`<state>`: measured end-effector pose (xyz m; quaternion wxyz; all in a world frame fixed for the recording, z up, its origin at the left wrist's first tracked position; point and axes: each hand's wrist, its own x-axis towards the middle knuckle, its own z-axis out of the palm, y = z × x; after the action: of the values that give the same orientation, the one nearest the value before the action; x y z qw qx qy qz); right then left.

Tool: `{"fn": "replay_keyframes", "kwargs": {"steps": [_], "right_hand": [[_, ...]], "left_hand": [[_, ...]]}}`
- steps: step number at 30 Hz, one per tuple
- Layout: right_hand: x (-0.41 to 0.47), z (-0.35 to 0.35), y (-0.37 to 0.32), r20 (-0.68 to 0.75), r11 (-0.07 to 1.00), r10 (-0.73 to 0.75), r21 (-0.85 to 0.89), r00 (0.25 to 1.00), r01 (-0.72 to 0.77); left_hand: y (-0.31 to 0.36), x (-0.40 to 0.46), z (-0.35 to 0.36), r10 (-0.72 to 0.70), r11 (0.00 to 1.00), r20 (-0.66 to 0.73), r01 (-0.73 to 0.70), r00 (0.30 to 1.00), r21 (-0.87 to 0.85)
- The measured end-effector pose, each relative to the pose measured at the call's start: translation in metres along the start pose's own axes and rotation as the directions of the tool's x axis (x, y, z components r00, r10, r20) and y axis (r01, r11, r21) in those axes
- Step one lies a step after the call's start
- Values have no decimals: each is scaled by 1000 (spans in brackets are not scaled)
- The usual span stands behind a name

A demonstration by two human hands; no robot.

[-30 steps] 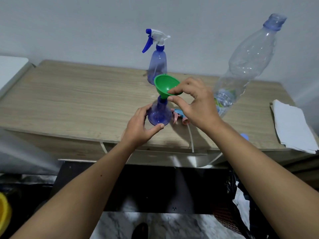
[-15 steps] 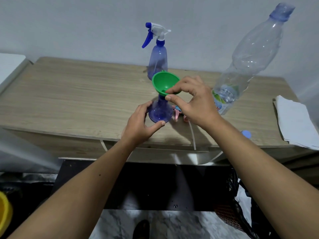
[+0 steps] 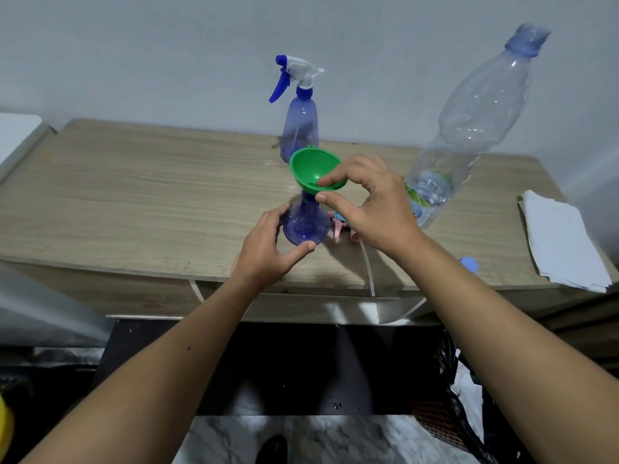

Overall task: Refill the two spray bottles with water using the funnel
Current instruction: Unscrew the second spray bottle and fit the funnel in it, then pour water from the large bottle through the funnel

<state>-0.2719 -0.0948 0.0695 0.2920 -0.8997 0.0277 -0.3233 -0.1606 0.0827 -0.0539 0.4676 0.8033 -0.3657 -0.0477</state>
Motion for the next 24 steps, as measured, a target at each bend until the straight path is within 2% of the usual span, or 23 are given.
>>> {"fn": "replay_keyframes", "kwargs": {"steps": [5,10,13,16,19,22,24], "right_hand": [[-2,-6,-1,-70,999,29,32,997,-27],[-7,-24,0,-159,989,133,79,978,-121],[-13,-37,-1,-262,984,178,69,948,-165],[-21,-53,3,-447,976,208,38,870,-214],[-28,-66,14,-611,950,261,27,747,-310],[-27,-70,33,-658,907,359,78,662,-414],[-24,-69,45,-640,887,402,96,654,-452]], "left_hand": [[1,0,1,-6,1000,-4,6,1000,-4],[3,0,1,-38,999,-8,38,999,-8],[6,-1,1,-49,999,-18,49,999,3],[8,-1,2,-56,998,-26,56,998,-4],[8,0,3,-52,998,-25,51,998,-27],[7,-1,4,-49,998,-24,49,998,-26],[6,-1,5,-34,999,-31,33,999,-12]]}}
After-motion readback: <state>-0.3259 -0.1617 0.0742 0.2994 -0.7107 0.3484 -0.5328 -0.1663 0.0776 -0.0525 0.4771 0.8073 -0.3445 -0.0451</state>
